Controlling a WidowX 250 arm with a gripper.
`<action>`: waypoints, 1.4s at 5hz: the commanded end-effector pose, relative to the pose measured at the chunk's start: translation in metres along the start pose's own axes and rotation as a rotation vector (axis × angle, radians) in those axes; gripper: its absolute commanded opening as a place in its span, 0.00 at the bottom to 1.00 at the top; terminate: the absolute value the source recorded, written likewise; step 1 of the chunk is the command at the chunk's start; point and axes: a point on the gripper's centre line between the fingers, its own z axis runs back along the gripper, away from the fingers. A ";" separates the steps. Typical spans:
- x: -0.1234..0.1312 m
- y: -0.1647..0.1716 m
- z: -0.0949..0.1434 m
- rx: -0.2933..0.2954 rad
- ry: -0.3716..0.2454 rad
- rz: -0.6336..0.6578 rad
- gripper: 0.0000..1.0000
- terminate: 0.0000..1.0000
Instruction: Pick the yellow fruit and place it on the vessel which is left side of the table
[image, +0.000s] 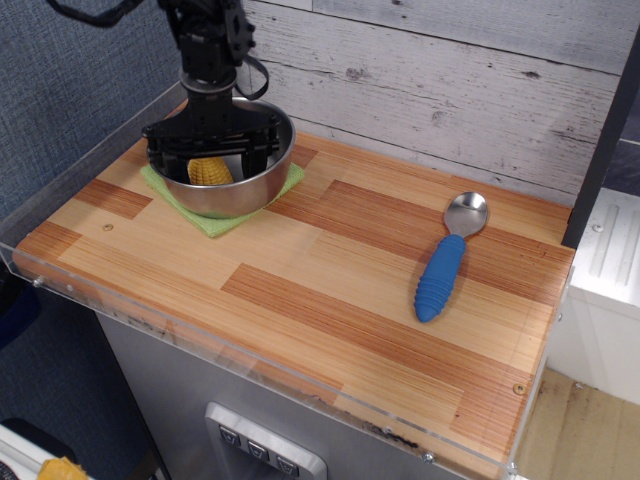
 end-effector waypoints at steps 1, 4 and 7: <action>0.013 0.001 0.051 -0.060 -0.097 0.026 1.00 0.00; 0.019 -0.012 0.127 -0.154 -0.169 -0.016 1.00 0.00; 0.019 -0.012 0.127 -0.154 -0.169 -0.016 1.00 0.00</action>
